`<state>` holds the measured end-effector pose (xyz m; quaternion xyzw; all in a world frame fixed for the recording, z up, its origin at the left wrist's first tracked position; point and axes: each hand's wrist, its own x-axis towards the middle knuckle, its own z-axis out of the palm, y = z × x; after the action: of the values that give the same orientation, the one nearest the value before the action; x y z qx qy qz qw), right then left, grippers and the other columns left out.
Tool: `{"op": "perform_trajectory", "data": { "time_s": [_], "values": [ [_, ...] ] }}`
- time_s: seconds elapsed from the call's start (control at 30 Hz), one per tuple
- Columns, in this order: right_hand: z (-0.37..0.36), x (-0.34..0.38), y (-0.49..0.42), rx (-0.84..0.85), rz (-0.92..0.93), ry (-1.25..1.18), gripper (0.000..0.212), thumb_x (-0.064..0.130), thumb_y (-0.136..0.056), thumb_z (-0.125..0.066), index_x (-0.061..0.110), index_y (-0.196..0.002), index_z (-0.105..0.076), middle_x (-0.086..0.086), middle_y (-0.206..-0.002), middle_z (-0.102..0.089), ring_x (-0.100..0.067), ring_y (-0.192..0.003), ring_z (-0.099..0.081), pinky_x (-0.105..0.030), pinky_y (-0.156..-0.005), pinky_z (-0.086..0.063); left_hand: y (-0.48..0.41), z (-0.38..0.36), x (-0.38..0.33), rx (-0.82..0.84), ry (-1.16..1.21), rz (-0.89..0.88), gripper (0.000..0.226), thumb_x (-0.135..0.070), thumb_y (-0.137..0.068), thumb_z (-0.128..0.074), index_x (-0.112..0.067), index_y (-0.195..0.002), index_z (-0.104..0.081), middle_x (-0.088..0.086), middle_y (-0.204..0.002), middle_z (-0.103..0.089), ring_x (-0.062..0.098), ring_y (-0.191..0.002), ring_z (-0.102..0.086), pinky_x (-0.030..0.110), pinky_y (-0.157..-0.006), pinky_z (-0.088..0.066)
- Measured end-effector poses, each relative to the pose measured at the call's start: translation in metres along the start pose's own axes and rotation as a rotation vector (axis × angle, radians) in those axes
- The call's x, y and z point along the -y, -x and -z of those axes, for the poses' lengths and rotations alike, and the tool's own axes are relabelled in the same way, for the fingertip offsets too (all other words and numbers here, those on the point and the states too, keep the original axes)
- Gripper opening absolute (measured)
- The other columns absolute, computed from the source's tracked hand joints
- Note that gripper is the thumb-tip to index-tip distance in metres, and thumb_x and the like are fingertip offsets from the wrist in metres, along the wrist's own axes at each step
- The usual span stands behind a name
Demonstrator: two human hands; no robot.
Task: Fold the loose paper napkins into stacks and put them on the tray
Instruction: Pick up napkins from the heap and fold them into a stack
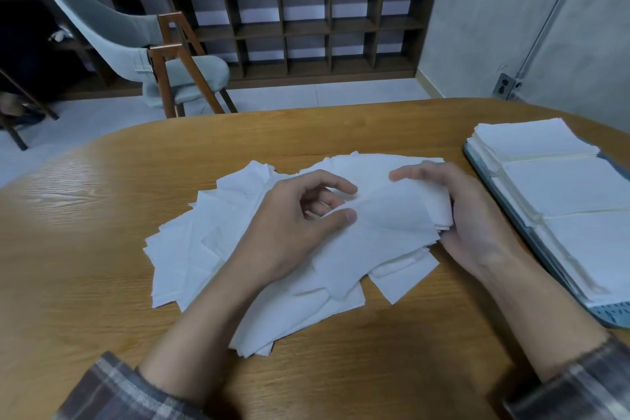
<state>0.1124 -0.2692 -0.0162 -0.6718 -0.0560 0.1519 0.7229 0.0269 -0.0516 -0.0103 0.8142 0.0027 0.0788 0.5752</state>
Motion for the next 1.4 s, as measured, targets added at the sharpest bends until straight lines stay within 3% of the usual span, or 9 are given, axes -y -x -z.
{"op": "perform_trajectory", "data": {
  "time_s": [0.1,0.23,0.43,0.5,0.63,0.73,1.0,1.23,1.4],
  "values": [
    [-0.001,0.003,0.002,0.041,0.023,0.087,0.049,0.059,-0.094,-0.059,0.016,-0.1,-0.083,-0.004,-0.111,-0.078,-0.023,-0.101,-0.073,-0.036,-0.081,-0.051,0.0,0.002,-0.002,0.001,0.073,-0.023,0.022,-0.006,-0.091,-0.081,-0.02,-0.107,-0.077,0.002,-0.094,-0.077,0.013,-0.073,-0.067,0.024,-0.082,-0.056],
    [-0.005,0.003,0.009,0.111,0.153,0.223,0.03,0.048,-0.082,-0.074,0.021,-0.094,-0.083,0.006,-0.105,-0.079,-0.009,-0.097,-0.072,-0.03,-0.082,-0.048,0.0,0.0,-0.002,-0.056,0.105,-0.067,0.021,-0.001,-0.091,-0.078,-0.017,-0.105,-0.077,-0.003,-0.097,-0.08,0.011,-0.091,-0.076,0.02,-0.087,-0.056],
    [-0.006,0.003,0.013,0.116,0.181,0.251,0.014,0.037,-0.091,-0.075,0.026,-0.095,-0.082,0.007,-0.104,-0.079,-0.012,-0.094,-0.074,-0.035,-0.082,-0.05,-0.001,-0.002,-0.003,-0.122,0.1,-0.083,0.016,-0.006,-0.092,-0.079,-0.017,-0.103,-0.078,-0.005,-0.094,-0.081,0.007,-0.096,-0.075,0.015,-0.089,-0.052],
    [-0.007,0.004,0.014,0.152,0.185,0.215,0.02,0.038,-0.088,-0.075,0.032,-0.106,-0.08,0.009,-0.108,-0.077,-0.014,-0.098,-0.074,-0.038,-0.085,-0.052,0.0,-0.001,-0.003,-0.171,0.113,-0.094,0.015,-0.005,-0.091,-0.08,-0.015,-0.101,-0.078,-0.005,-0.093,-0.08,0.006,-0.094,-0.074,0.014,-0.088,-0.052],
    [-0.009,0.003,0.014,0.264,0.233,0.166,0.058,0.033,-0.087,-0.076,0.049,-0.14,-0.059,0.0,-0.124,-0.071,-0.023,-0.114,-0.07,-0.043,-0.094,-0.057,-0.001,0.0,-0.003,-0.223,0.133,-0.09,0.014,-0.006,-0.091,-0.08,-0.014,-0.102,-0.077,-0.005,-0.09,-0.08,0.004,-0.093,-0.073,0.014,-0.086,-0.051],
    [-0.011,0.002,0.015,0.303,0.257,0.14,0.075,0.028,-0.087,-0.077,0.057,-0.148,-0.045,-0.007,-0.124,-0.071,-0.028,-0.115,-0.071,-0.048,-0.096,-0.058,0.0,-0.001,-0.003,-0.223,0.096,-0.083,0.013,-0.009,-0.091,-0.08,-0.016,-0.102,-0.078,-0.005,-0.088,-0.08,0.002,-0.092,-0.073,0.015,-0.087,-0.052],
    [-0.011,0.001,0.017,0.316,0.294,0.235,0.081,0.025,-0.09,-0.077,0.061,-0.15,-0.036,0.002,-0.123,-0.072,-0.021,-0.113,-0.072,-0.042,-0.095,-0.059,0.0,-0.002,-0.004,-0.269,0.061,-0.093,0.012,-0.011,-0.09,-0.081,-0.019,-0.098,-0.078,-0.009,-0.089,-0.079,0.003,-0.09,-0.072,0.016,-0.081,-0.051],
    [-0.013,0.001,0.018,0.305,0.323,0.245,0.076,0.024,-0.095,-0.073,0.061,-0.15,-0.036,0.0,-0.123,-0.072,-0.025,-0.11,-0.072,-0.047,-0.094,-0.06,0.001,-0.002,-0.003,-0.298,0.07,-0.148,0.014,-0.008,-0.088,-0.084,-0.015,-0.098,-0.077,-0.006,-0.088,-0.08,0.011,-0.095,-0.076,0.032,-0.096,-0.056],
    [-0.01,0.001,0.016,0.271,0.35,0.109,0.076,0.011,-0.096,-0.069,0.052,-0.152,-0.039,-0.005,-0.12,-0.074,-0.026,-0.106,-0.074,-0.037,-0.081,-0.062,0.002,-0.005,-0.004,-0.307,-0.089,-0.113,0.024,-0.034,-0.093,-0.079,-0.035,-0.116,-0.071,-0.021,-0.119,-0.071,-0.004,-0.114,-0.063,0.011,-0.087,-0.046]
  ]
}}
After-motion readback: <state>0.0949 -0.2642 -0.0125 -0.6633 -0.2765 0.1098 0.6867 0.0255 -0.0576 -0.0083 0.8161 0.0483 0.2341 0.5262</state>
